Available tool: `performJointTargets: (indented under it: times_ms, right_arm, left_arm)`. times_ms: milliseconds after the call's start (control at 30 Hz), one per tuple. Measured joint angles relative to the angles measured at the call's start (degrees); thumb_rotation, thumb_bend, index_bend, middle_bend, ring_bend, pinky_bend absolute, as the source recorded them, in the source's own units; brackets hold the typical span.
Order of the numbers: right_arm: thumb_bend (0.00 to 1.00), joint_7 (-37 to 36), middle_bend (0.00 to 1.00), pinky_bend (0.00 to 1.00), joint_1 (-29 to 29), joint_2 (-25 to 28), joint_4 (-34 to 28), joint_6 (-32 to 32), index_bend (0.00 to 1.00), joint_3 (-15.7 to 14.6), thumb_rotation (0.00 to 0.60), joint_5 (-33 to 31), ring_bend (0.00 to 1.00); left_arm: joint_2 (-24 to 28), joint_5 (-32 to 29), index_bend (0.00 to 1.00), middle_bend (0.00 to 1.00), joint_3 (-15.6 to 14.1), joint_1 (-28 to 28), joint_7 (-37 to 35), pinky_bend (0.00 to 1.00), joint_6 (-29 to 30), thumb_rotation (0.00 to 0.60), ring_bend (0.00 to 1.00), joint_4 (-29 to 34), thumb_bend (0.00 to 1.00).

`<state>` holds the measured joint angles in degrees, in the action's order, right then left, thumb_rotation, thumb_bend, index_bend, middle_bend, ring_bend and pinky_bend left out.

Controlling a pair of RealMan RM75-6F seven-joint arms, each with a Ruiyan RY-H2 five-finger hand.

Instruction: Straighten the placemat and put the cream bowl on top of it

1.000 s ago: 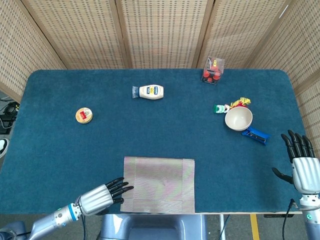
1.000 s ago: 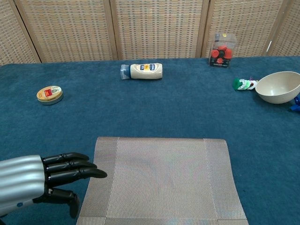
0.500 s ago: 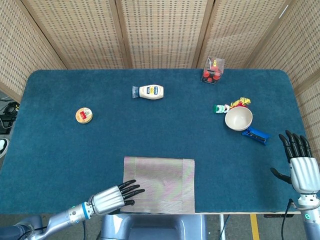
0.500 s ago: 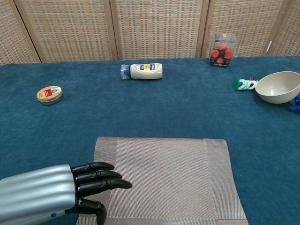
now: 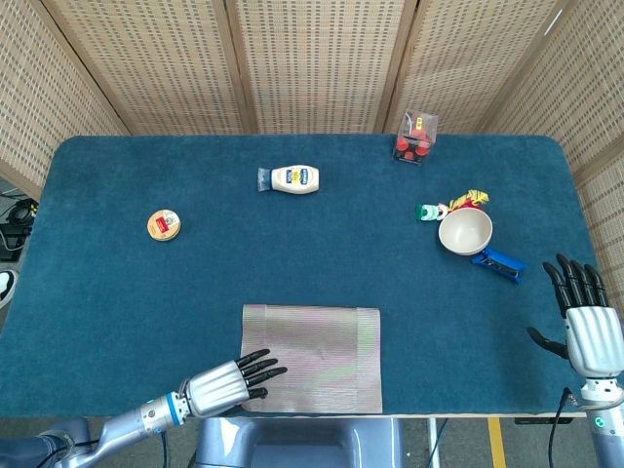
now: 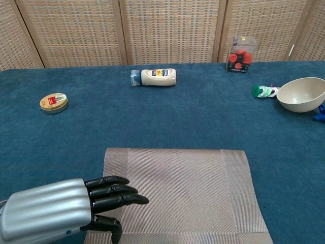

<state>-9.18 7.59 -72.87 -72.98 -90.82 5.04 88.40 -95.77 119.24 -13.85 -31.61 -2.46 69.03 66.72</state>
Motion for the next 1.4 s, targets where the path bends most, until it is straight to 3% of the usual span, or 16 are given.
performJointTargets:
  times_ms: [133,367,667,967,1167,1400]
  right_arm:
    - [0.0,-0.11,0.0,0.0,-0.07,0.09,-0.13,-0.01,0.08,0.01,0.6,0.15,0.0]
    - [0.0,-0.55,0.0,0.0,-0.21,0.26,-0.23,-0.17,0.08,0.18,0.6,0.27,0.0]
    - [0.0,-1.06,0.0,0.0,-0.31,0.39,-0.26,-0.15,0.08,0.36,0.6,0.35,0.0]
    - [0.0,-0.9,0.0,0.0,-0.48,0.43,-0.42,-0.43,0.08,0.37,0.6,0.69,0.0]
    - [0.0,-0.61,0.0,0.0,-0.6,0.53,-0.69,-0.64,0.08,0.49,0.6,0.74,0.0]
    - [0.0,-0.47,0.0,0.0,-0.73,0.67,-1.05,-0.73,0.09,0.42,0.6,0.94,0.0]
  left_arm:
    - [-0.5,-1.08,0.44,0.0,-0.24,-0.19,-0.22,0.0,-0.21,0.6,0.0,-0.18,0.42]
    - [-1.0,-2.35,0.51,0.0,-0.57,-0.39,0.65,0.0,-0.85,0.6,0.0,-0.34,0.45]
    - [-1.76,-3.97,0.72,0.0,-0.83,-0.65,0.48,0.0,-0.66,0.6,0.0,-0.37,0.53]
    - [-1.84,-6.14,0.79,0.0,0.14,-0.88,-1.21,0.0,0.18,0.6,0.0,1.25,0.6]
    - [-0.65,-10.39,0.81,0.0,3.71,-2.11,-4.6,0.0,-0.32,0.6,0.0,6.7,0.62]
    - [2.88,-22.11,0.83,0.0,14.11,-5.38,-4.86,0.0,-5.11,0.6,0.0,16.92,0.62]
